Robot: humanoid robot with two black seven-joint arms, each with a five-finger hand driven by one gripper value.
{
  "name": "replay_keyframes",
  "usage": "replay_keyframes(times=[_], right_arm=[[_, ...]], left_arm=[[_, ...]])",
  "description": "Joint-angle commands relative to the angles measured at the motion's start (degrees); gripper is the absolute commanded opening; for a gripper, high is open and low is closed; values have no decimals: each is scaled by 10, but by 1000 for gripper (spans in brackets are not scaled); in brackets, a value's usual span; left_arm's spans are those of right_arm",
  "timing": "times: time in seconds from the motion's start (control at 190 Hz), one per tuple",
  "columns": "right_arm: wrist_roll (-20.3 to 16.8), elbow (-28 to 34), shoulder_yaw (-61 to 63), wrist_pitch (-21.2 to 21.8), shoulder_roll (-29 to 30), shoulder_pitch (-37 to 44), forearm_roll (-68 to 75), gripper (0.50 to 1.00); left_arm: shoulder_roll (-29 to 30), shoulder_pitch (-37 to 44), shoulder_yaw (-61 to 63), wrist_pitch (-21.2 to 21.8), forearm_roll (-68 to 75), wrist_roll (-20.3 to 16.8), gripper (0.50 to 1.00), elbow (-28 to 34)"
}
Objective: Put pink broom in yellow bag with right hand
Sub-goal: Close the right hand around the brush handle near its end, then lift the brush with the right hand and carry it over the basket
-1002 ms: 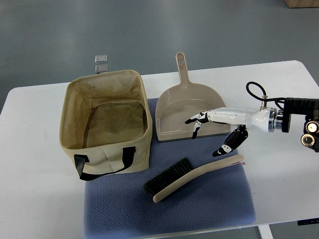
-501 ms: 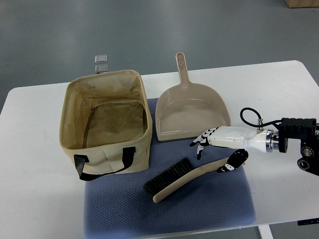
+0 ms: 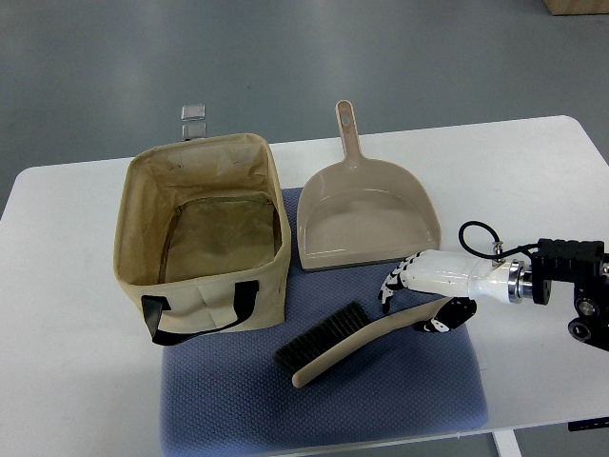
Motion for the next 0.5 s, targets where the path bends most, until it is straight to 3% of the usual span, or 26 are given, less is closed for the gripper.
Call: replay_keyframes(times=[0.0, 0.047, 0.496], right_arm=[[0, 0, 1, -4, -1, -1, -8, 580], [0, -1, 1, -15, -1, -1, -8, 500], [4, -15, 54, -92, -26, 8, 16, 500]], left_arm=[[0, 0, 0, 0, -1, 0, 1000, 0], [0, 0, 0, 0, 0, 0, 1000, 0], [0, 0, 0, 0, 0, 0, 1000, 0]])
